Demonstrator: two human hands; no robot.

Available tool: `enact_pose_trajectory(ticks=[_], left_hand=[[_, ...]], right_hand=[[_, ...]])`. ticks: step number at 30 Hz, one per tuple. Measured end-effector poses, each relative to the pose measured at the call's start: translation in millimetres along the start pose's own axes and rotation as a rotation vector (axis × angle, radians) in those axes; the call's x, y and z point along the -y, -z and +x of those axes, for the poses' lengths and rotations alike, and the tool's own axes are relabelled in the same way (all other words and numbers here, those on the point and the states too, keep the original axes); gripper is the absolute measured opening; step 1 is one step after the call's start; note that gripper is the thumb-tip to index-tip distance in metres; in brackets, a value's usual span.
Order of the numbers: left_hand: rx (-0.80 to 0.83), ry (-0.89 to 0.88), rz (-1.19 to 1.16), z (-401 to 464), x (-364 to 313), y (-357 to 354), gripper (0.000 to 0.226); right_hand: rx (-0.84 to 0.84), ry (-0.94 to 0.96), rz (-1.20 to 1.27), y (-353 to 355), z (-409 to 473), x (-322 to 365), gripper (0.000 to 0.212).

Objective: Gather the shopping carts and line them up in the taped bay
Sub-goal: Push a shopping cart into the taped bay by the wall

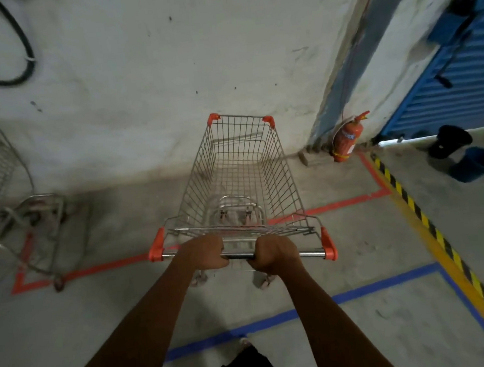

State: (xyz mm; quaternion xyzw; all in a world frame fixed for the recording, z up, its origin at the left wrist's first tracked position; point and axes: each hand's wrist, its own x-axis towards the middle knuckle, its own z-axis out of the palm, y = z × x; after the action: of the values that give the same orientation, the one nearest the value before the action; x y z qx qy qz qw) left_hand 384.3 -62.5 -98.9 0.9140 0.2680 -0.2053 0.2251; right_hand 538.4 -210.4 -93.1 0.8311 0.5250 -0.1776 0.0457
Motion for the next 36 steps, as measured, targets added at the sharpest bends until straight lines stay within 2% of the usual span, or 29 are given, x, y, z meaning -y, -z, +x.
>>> enact_pose_trajectory(ticks=[5, 9, 14, 16, 23, 28, 36], left_hand=[[-0.014, 0.032, -0.058, 43, -41, 3, 0.028], [-0.032, 0.071, -0.036, 67, -64, 4, 0.042], [0.015, 0.148, -0.085, 92, -85, 9, 0.054], [0.019, 0.169, -0.077, 102, -93, 11, 0.059], [-0.060, 0.428, -0.111, 132, -133, 8, 0.042], [-0.116, 0.653, -0.208, 152, -190, 8, 0.045], [-0.225, 0.815, -0.322, 192, -299, 17, 0.034]], right_hand=[[0.022, 0.056, -0.038, 20, 21, -57, 0.041], [0.118, 0.046, -0.096, 37, 34, -90, 0.030], [0.025, 0.216, -0.078, 41, 54, -132, 0.047], [0.039, 0.279, -0.115, 45, 64, -144, 0.049], [-0.030, 0.534, -0.142, 49, 107, -195, 0.052], [-0.087, 0.704, -0.152, 52, 137, -242, 0.064], [-0.032, 0.939, -0.200, 80, 182, -326, 0.058]])
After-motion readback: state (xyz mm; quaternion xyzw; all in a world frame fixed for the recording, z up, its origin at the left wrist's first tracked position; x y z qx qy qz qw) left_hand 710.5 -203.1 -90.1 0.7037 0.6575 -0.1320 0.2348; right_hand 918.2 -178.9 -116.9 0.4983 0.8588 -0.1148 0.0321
